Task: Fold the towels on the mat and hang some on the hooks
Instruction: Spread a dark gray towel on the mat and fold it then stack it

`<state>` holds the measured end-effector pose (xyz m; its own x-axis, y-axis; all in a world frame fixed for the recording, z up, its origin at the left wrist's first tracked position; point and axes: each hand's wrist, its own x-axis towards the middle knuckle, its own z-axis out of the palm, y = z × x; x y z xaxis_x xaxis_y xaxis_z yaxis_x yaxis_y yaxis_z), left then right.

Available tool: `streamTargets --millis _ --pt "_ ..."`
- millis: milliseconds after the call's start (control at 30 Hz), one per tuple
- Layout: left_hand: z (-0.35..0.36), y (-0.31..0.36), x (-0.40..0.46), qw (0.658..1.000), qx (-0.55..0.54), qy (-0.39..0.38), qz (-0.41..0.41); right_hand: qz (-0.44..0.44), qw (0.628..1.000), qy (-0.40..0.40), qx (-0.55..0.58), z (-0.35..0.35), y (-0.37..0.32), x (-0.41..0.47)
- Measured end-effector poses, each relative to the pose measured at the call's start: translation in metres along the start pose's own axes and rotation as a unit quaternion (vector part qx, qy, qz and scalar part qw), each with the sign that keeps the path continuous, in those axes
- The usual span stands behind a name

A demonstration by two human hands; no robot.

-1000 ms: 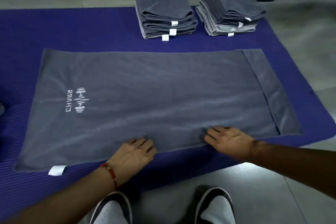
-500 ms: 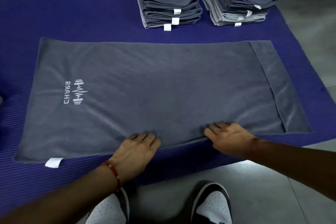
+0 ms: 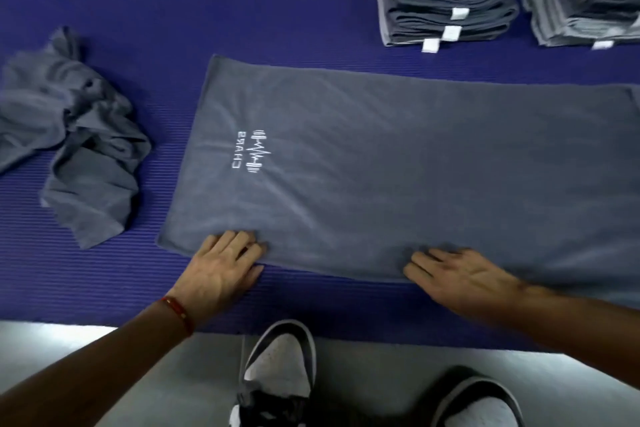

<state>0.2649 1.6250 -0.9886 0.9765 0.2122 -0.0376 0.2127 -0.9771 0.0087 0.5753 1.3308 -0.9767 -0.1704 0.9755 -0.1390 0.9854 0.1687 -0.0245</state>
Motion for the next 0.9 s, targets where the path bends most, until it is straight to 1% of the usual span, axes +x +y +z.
streamTargets --millis 100,167,267,367,467,533,600,667,700,733,800,833,900 --pt "-0.004 -0.032 -0.021 0.997 0.025 -0.029 -0.064 -0.043 0.999 0.019 0.013 -0.005 -0.015 0.027" --pt "-0.007 -0.050 -0.036 0.995 0.029 -0.041 -0.085 -0.060 0.998 0.025 0.023 -0.006 -0.024 0.037" --pt "-0.011 -0.066 -0.050 0.995 0.042 -0.059 -0.064 -0.044 0.998 0.015 0.037 -0.001 -0.031 0.040" --pt "-0.019 -0.068 -0.049 0.994 0.053 -0.081 -0.054 -0.028 0.999 0.016 0.038 0.001 -0.030 0.034" --pt "-0.026 -0.066 -0.045 0.989 0.054 -0.122 -0.071 -0.028 0.999 0.003 0.043 -0.003 -0.028 0.029" --pt "-0.028 -0.068 -0.041 0.988 0.029 -0.124 -0.087 -0.029 0.998 -0.009 0.059 -0.005 -0.028 0.026" --pt "-0.028 -0.075 -0.035 0.991 -0.002 -0.114 -0.076 -0.055 0.996 -0.024 0.068 -0.008 -0.028 0.026" --pt "-0.028 -0.085 -0.030 0.991 -0.026 -0.127 -0.042 -0.094 0.992 -0.050 0.069 -0.009 -0.027 0.024" --pt "-0.031 -0.087 -0.028 0.989 -0.030 -0.140 -0.032 -0.090 0.991 -0.061 0.077 -0.010 -0.025 0.021" --pt "-0.034 -0.088 -0.026 0.986 -0.029 -0.161 -0.029 -0.071 0.991 -0.073 0.091 -0.010 -0.021 0.017" --pt "-0.041 -0.085 -0.020 0.978 0.006 -0.204 -0.039 -0.012 0.990 -0.079 0.120 -0.011 -0.012 0.004" --pt "-0.043 -0.080 -0.014 0.977 0.032 -0.209 -0.044 0.024 0.990 -0.064 0.126 -0.011 -0.005 -0.005" --pt "-0.047 -0.061 0.010 0.981 0.046 -0.183 -0.032 0.120 0.983 0.001 0.137 -0.007 0.009 -0.031"
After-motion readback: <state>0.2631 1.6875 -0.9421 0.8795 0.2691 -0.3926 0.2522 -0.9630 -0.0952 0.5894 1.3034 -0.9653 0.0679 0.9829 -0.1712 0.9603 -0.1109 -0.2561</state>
